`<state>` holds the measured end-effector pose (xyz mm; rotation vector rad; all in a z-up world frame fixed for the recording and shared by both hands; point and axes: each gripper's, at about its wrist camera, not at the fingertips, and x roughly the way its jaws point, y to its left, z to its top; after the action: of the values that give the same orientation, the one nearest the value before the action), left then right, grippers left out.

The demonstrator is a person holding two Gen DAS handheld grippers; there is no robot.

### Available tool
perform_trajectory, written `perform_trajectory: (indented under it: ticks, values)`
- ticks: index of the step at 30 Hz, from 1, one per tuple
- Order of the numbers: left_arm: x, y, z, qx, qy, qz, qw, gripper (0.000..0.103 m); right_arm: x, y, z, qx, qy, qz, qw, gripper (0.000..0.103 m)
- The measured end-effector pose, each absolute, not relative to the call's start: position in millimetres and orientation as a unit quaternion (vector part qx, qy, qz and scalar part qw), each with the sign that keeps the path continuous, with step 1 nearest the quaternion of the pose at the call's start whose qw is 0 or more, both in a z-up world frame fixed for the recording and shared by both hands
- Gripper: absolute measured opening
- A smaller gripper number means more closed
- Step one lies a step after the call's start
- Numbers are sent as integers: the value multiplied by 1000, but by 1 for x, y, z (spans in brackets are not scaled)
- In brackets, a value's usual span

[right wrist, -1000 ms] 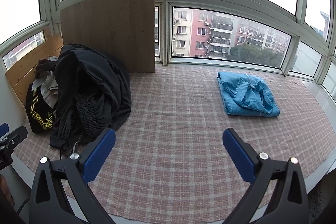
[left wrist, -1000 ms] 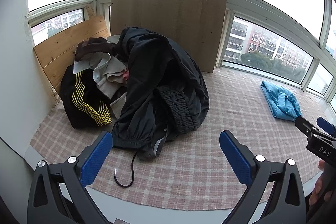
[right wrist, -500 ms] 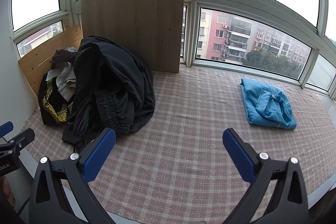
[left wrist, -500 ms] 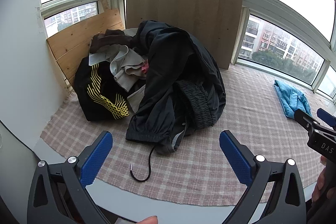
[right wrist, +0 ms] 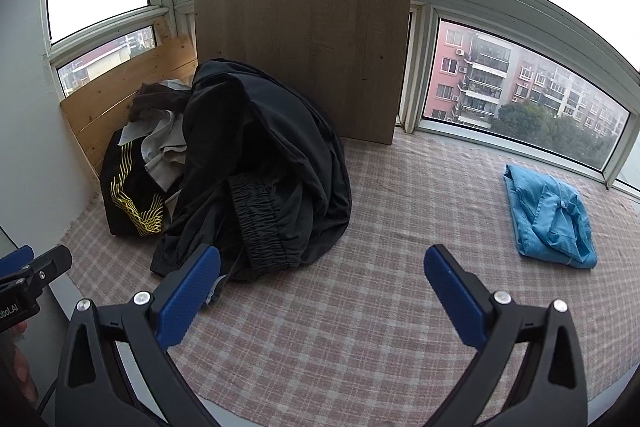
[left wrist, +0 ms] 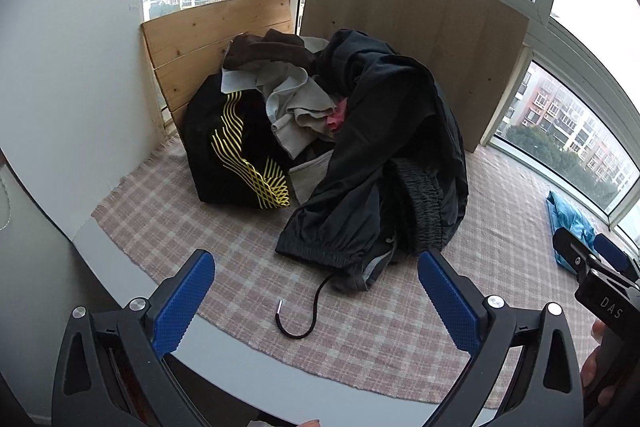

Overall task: Fold clothes
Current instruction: 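Move both tools toward the heap of clothes by the wooden board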

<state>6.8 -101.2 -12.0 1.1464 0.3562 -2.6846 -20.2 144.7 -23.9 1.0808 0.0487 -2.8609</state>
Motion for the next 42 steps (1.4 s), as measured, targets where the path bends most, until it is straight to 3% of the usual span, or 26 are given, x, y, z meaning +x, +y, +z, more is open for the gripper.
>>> perform_trajectory:
  ticks: [24, 31, 42]
  values:
    - [-20, -174, -29, 401, 154, -899, 84, 101, -56, 67, -28, 357, 16, -930, 90, 103]
    - [-36, -215, -53, 418, 158, -887, 120, 93, -83, 34, -32, 360, 22, -925, 115, 103]
    - [-79, -280, -65, 409, 143, -889, 151, 93, -139, 2, -42, 384, 21, -914, 132, 103]
